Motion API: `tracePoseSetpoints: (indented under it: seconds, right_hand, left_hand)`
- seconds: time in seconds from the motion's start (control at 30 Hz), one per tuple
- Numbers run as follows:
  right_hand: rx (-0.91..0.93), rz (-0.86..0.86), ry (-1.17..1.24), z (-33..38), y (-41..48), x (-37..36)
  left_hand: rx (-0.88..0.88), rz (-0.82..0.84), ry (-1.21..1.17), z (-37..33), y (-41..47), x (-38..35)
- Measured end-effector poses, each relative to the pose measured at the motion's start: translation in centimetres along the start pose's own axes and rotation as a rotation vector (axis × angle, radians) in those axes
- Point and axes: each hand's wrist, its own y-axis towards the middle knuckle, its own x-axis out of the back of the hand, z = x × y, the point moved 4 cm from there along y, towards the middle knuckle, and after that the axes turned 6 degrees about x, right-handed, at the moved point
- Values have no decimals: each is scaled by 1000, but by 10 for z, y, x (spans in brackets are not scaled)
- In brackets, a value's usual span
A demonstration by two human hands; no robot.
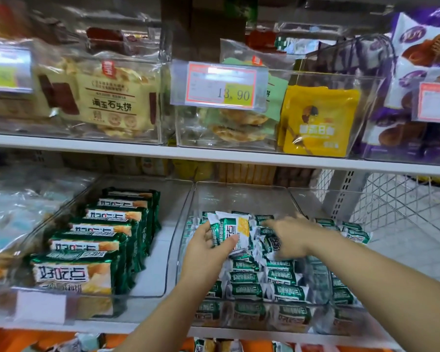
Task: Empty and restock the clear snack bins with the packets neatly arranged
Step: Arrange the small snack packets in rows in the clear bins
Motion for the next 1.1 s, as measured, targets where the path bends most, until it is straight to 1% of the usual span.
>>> tracePoseSetpoints:
  seconds: [0.1,0.17,0.23,0.37,0.43,0.5,0.6,0.63,0.77,0.83,0.9,0.97,1.1]
  right_hand:
    - [-45,56,-18,2,9,-3]
    - [-42,19,5,5,9,-1]
    - [-7,-77,62,7,2,4]
    - [97,-425,328,8,-41,17]
    - [135,-589,438,10,-72,21]
    - [171,-696,486,15,-99,20]
    - [199,-754,523,15,-124,11]
    - [192,-778,542,12,-129,8]
    - [146,-845,646,-4,-149,-5]
    - [124,-876,710,-11,-159,-12]
    - [107,-911,740,-19,-171,-19]
    - [85,-956,749,-28,-182,-26]
    - [50,-1100,788,-47,-203,-38]
  left_hand:
    - [-4,-25,8,2,2,1]
    - [0,-57,25,2,2,3]
    - [-2,-85,48,1,0,4]
    - [19,-106,140,-1,-3,4]
    - [-1,-58,213,-6,-7,-4]
    - [-2,33,255,-12,-12,-17]
    - [-1,236,195,-25,-28,-44]
    - [-5,281,173,-29,-32,-52]
    - [68,430,55,-36,-48,-76]
    - [43,466,134,-42,-57,-88]
    - [-19,479,261,-51,-69,-103]
    - [-71,477,304,-60,-78,-116]
    - [-144,552,388,-75,-92,-146]
